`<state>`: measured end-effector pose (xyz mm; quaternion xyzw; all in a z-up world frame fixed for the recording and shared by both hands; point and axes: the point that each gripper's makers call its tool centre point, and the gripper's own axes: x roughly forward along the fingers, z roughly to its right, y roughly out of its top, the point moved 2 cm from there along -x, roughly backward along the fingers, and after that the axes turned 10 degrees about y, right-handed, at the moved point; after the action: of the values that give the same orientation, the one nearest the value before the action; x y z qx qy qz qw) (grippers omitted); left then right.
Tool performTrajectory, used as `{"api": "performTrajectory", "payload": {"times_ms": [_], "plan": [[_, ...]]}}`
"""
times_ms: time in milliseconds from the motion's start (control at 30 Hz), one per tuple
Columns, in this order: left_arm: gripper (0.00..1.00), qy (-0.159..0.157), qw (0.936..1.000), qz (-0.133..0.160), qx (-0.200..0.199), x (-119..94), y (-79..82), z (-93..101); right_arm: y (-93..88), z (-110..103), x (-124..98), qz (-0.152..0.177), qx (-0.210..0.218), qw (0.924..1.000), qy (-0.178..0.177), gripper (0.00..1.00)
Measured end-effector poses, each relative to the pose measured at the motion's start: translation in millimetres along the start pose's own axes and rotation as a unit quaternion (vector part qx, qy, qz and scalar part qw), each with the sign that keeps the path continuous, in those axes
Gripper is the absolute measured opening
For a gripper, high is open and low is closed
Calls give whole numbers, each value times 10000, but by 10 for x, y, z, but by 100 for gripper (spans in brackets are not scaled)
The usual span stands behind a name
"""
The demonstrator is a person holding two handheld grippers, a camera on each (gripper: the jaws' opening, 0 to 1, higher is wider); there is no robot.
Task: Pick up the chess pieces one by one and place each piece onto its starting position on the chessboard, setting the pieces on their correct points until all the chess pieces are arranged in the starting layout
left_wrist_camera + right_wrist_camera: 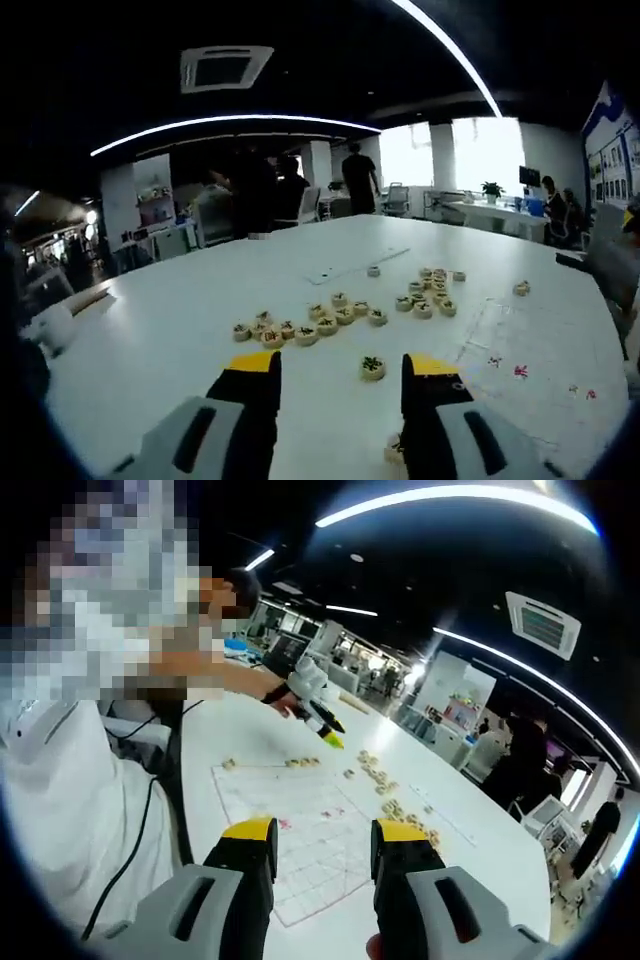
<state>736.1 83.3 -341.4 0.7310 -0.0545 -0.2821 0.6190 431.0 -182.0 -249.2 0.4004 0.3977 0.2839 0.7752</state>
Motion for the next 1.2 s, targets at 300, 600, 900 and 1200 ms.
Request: {"api": "performTrajectory", "payload": {"times_ms": [300, 600, 900, 1200], "plan": [[30, 514, 9975, -406, 247, 572, -148, -129, 7, 30, -9, 37, 15, 10000, -20, 38], [31, 548, 9971, -523, 65, 896, -221, -81, -4, 73, -48, 66, 51, 9999, -106, 38], [20, 905, 9926, -354, -725, 1189, -227, -258, -20, 106, -75, 97, 61, 9999, -104, 38], [20, 712, 9969, -324, -55, 1033, -76, -140, -23, 126, -63, 97, 59, 9999, -81, 38]]}}
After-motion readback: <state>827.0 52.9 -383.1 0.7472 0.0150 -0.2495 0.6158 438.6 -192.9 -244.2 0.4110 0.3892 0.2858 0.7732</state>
